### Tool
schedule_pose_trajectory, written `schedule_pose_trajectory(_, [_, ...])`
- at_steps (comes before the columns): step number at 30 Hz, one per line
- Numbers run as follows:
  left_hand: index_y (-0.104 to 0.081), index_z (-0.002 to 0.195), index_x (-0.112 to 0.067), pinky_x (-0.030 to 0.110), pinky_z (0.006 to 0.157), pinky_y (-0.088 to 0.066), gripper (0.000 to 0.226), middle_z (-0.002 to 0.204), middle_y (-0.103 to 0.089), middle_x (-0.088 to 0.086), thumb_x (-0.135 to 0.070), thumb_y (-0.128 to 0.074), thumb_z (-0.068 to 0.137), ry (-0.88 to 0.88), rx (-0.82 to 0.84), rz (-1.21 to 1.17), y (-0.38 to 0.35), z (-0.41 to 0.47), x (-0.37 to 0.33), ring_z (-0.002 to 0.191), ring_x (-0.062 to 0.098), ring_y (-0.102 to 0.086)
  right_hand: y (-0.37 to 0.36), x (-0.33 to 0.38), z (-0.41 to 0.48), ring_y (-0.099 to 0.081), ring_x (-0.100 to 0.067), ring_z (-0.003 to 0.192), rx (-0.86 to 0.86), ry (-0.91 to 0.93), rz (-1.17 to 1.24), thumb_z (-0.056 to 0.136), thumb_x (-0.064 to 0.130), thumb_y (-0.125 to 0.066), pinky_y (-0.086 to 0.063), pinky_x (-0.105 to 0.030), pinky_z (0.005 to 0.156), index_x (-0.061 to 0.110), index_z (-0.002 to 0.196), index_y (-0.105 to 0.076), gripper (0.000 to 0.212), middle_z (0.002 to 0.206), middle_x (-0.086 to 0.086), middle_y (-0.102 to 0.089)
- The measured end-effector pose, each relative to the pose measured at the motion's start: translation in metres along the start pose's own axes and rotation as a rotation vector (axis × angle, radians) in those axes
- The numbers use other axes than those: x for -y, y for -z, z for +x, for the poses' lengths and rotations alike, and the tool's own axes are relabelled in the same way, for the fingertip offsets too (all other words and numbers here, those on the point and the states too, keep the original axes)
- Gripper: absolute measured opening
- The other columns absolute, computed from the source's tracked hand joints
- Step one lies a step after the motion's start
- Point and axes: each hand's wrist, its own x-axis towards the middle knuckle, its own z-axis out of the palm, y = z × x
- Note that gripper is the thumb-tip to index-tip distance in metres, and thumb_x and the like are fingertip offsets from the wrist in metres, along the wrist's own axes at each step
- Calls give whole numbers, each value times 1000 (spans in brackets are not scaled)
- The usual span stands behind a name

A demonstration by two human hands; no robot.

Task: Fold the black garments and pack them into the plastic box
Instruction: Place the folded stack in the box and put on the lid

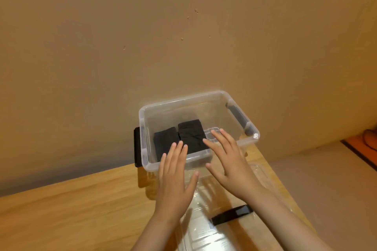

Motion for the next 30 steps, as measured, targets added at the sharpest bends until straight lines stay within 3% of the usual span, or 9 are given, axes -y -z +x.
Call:
schedule_pose_trajectory(7, [-2,154,-35,25,120,9,73,160,4,-21,-66,-21,91,126,109,14,-67,-41,-24,145,-4,15,-29,-38,-69,-8,-9,147,104,68,-3,95,38,-46,-16,-33,114,29,140,-41,47,155,7,-27])
schedule_pose_trajectory(10, [-4,154,-33,19,115,14,69,162,1,-16,-57,-34,98,156,218,65,-95,-50,-20,144,-3,13,-47,-62,-85,-15,-11,143,197,-15,-48,94,39,-43,-21,-34,113,27,138,-46,46,150,4,-38])
schedule_pose_trajectory(14, [-6,156,-25,27,122,-3,69,163,-1,-8,-51,-36,100,236,415,77,-123,-65,-6,149,6,1,-75,-86,-108,-45,-16,127,449,-99,-190,80,50,-42,-34,-32,109,30,125,-58,52,132,6,-59])
schedule_pose_trajectory(16, [-7,156,-23,31,122,-7,68,164,1,-5,-51,-34,100,281,527,101,-132,-74,0,150,11,0,-88,-92,-120,-54,-16,121,499,-148,-211,72,53,-38,-26,-33,108,30,121,-63,59,126,7,-64])
schedule_pose_trajectory(20, [-9,156,-23,33,122,-5,66,164,5,-3,-47,-38,101,279,573,165,-142,-85,6,150,13,6,-102,-96,-142,-37,-25,138,483,-123,-212,84,37,-47,-16,-38,117,20,135,-55,54,148,2,-43])
schedule_pose_trajectory(22, [-9,156,-23,33,122,-5,66,164,6,-3,-43,-40,101,270,556,189,-144,-85,5,150,13,7,-108,-96,-146,-53,-23,126,433,-116,-187,72,39,-69,-41,-36,104,22,125,-61,55,138,4,-54])
schedule_pose_trajectory(24, [-11,156,-23,33,122,-5,65,164,5,-2,-41,-42,101,259,538,212,-145,-86,5,150,13,6,-112,-92,-144,-66,-15,100,445,-121,-181,48,39,-86,-55,-29,82,29,101,-70,56,110,8,-67])
schedule_pose_trajectory(27, [-30,148,-28,36,121,-7,51,164,3,2,-38,-44,100,238,533,229,-146,-87,3,151,17,6,-113,-91,-136,-64,-10,82,416,-118,-221,34,31,-91,-52,-24,66,33,82,-69,53,90,13,-65])
schedule_pose_trajectory(30, [-44,134,-27,41,121,-5,36,164,3,6,-38,-46,99,248,530,232,-146,-88,-5,150,21,8,-111,-91,-134,-59,-8,77,435,-76,-300,35,39,-91,-49,-23,63,35,77,-67,48,81,17,-62])
